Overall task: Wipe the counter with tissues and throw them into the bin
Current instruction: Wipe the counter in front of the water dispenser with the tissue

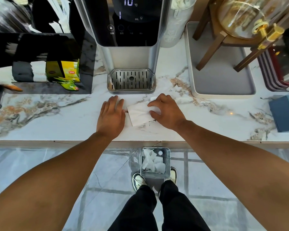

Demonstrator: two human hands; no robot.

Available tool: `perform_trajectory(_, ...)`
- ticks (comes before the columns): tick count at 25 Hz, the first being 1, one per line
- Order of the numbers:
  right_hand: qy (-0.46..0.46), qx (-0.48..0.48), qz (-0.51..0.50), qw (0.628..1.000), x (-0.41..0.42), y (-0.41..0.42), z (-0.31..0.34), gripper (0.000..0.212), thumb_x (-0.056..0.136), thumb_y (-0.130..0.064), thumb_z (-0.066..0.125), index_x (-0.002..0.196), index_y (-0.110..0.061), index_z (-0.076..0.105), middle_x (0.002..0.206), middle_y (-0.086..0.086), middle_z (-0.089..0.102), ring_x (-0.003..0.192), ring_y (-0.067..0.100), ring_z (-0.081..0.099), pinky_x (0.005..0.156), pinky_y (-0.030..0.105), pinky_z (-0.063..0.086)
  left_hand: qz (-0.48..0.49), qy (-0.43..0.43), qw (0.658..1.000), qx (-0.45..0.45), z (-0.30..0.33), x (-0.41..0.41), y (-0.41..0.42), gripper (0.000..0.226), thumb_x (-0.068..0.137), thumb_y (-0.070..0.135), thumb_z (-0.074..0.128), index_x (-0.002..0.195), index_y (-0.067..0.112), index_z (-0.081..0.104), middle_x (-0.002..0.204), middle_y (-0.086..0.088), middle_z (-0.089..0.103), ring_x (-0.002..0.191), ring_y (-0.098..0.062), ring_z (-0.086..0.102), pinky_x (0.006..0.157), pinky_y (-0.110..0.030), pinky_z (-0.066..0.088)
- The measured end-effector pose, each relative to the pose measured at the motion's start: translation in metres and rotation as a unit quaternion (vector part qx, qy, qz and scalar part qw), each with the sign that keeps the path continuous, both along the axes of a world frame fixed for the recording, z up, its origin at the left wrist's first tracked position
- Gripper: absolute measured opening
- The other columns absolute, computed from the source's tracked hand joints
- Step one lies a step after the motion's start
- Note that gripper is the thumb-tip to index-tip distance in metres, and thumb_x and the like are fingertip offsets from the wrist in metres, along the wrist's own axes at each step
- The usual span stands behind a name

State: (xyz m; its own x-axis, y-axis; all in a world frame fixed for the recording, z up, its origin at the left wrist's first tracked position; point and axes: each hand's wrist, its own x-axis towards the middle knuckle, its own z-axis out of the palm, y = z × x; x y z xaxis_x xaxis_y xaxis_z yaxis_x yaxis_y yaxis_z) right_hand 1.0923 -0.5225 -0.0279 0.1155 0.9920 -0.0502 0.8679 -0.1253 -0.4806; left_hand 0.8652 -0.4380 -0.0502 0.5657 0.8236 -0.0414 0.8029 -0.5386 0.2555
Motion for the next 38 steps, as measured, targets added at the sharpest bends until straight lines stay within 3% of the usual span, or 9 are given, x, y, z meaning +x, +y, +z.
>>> perform_trajectory(6, 0.037, -0.035, -0.006, 0.999, 0.002, 0.007, -0.01, 0.028, 0.089, -0.031, 0.068, 0.116, -0.025, 0.069, 0.104, 0.002, 0.052, 0.102, 0.024, 0.05, 0.097, 0.038, 0.043, -0.031, -0.002, 0.999, 0.012, -0.017, 0.0, 0.0, 0.051, 0.105, 0.028, 0.031, 0.151, 0.007, 0.033, 0.163, -0.016, 0.023, 0.153, -0.031, 0.016, 0.126, -0.048, 0.013)
perform_trajectory(12, 0.062, -0.012, -0.078, 0.995, 0.008, 0.02, -0.013, 0.018, 0.093, -0.019, 0.061, 0.107, -0.024, 0.072, 0.086, -0.009, 0.051, 0.081, 0.012, 0.056, 0.079, 0.025, 0.042, -0.03, -0.016, 0.999, 0.022, -0.023, -0.001, 0.001, 0.053, 0.102, 0.029, 0.029, 0.149, 0.006, 0.037, 0.162, -0.016, 0.026, 0.153, -0.03, 0.018, 0.126, -0.048, 0.013)
perform_trajectory(22, 0.068, 0.008, -0.141, 0.988, 0.005, 0.004, -0.019, 0.024, 0.09, -0.015, 0.061, 0.103, -0.031, 0.075, 0.088, -0.003, 0.056, 0.071, 0.01, 0.057, 0.076, 0.019, 0.044, -0.016, -0.029, 0.999, 0.024, -0.022, 0.0, 0.001, 0.055, 0.099, 0.03, 0.032, 0.148, 0.007, 0.041, 0.161, -0.014, 0.029, 0.152, -0.028, 0.021, 0.126, -0.047, 0.014)
perform_trajectory(25, 0.08, 0.016, -0.139, 0.987, 0.003, -0.011, -0.021, 0.022, 0.088, -0.015, 0.063, 0.098, -0.03, 0.076, 0.085, -0.007, 0.056, 0.066, 0.006, 0.055, 0.073, 0.015, 0.042, -0.011, -0.026, 0.999, 0.022, -0.021, 0.0, 0.001, 0.056, 0.098, 0.032, 0.03, 0.148, 0.008, 0.04, 0.162, -0.013, 0.028, 0.152, -0.027, 0.02, 0.126, -0.046, 0.014)
perform_trajectory(30, 0.094, 0.021, -0.17, 0.981, -0.002, -0.052, -0.022, 0.023, 0.086, -0.01, 0.065, 0.099, -0.024, 0.078, 0.088, -0.001, 0.062, 0.066, 0.009, 0.057, 0.074, 0.013, 0.041, -0.01, -0.025, 0.999, 0.025, -0.024, 0.0, 0.003, 0.058, 0.097, 0.035, 0.029, 0.148, 0.009, 0.041, 0.162, -0.012, 0.028, 0.152, -0.026, 0.02, 0.126, -0.044, 0.013)
perform_trajectory(35, 0.127, 0.003, -0.135, 0.983, -0.012, -0.113, -0.017, 0.024, 0.087, 0.0, 0.065, 0.099, -0.016, 0.078, 0.087, -0.002, 0.058, 0.061, 0.002, 0.052, 0.068, 0.002, 0.038, -0.009, -0.031, 0.999, 0.03, -0.028, -0.001, 0.004, 0.057, 0.097, 0.035, 0.031, 0.147, 0.01, 0.041, 0.162, -0.01, 0.028, 0.152, -0.024, 0.02, 0.126, -0.043, 0.013)
perform_trajectory(38, 0.141, -0.05, -0.079, 0.986, -0.012, -0.143, -0.006, 0.024, 0.087, 0.0, 0.067, 0.095, -0.019, 0.078, 0.086, -0.004, 0.059, 0.064, 0.007, 0.057, 0.066, 0.004, 0.039, -0.011, -0.033, 0.999, 0.034, -0.03, -0.001, 0.005, 0.057, 0.097, 0.035, 0.032, 0.148, 0.01, 0.04, 0.163, -0.009, 0.027, 0.152, -0.024, 0.019, 0.126, -0.044, 0.014)
